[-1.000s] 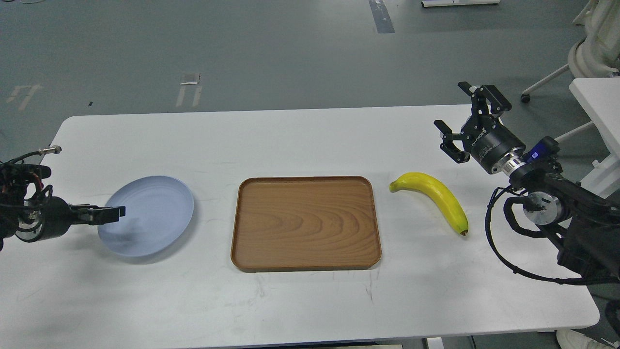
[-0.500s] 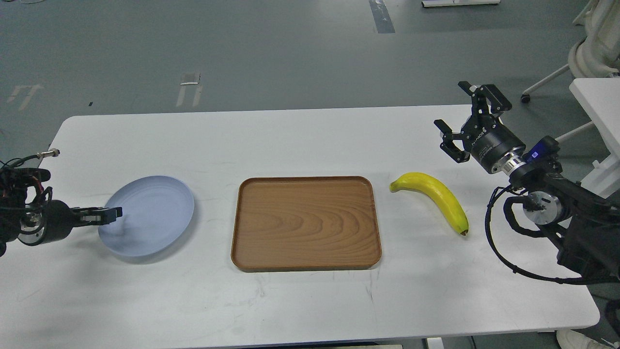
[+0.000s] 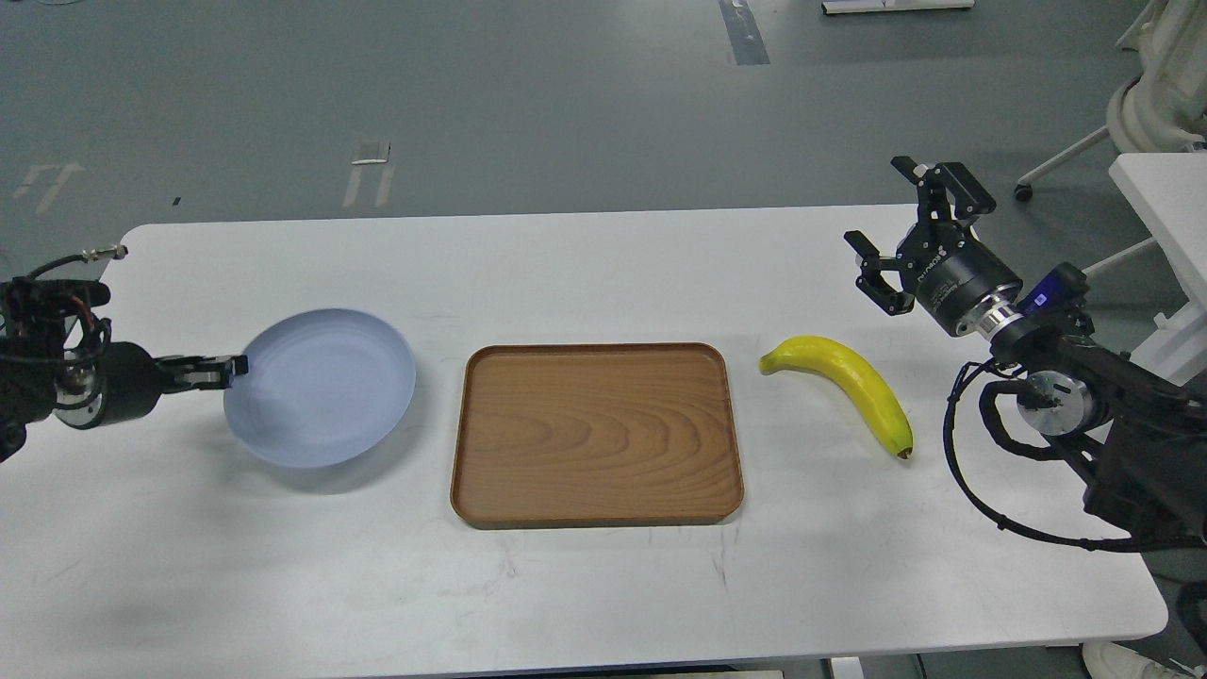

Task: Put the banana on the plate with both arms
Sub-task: 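Lift the blue plate with the left gripper and set it on the tray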

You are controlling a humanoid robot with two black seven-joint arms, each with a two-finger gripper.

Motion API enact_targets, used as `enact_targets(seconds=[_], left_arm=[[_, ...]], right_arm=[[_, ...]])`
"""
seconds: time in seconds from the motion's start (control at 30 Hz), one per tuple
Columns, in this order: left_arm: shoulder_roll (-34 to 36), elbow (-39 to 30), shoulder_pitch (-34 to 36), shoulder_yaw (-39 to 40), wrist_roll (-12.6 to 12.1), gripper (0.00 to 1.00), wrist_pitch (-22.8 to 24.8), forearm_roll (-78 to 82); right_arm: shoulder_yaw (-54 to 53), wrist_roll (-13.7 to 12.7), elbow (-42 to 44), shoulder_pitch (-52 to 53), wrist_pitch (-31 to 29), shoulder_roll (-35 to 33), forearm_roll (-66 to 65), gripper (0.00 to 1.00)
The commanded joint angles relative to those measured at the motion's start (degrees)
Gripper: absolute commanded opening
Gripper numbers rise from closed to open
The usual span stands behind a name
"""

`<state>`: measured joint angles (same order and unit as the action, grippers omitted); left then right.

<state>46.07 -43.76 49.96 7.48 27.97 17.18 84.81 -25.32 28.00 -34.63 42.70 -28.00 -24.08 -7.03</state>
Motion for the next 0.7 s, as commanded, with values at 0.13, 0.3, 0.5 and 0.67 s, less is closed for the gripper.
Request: enact_targets(seconds=[0.13,0.3,0.5,0.67], left_arm=[[-3.86,-8.61,12.16,-0.36,-0.37,0.00,5.75,0.61],[-11.68,-9.59,16.21,-2.99,-3.10,0.00,6.29,1.49],[-23.28,-5.30,18.59,-8.36,-3.36,0.00,6.29,2.11],[-29.81,0.43,18.33,-12.05,-3.45,0.00,6.29,2.11]], right_arm=[[0.00,0.00,0.00,0.10,0.00,-0.61,0.00,1.00],[0.00,0.00,0.00,0.10,0.00,-0.61,0.00,1.00],[0.00,0.00,0.00,0.28,0.00,-0.79,0.00,1.00],[-0.08,0.00,0.00,0.37,0.00,-0.79,0.00,1.00]])
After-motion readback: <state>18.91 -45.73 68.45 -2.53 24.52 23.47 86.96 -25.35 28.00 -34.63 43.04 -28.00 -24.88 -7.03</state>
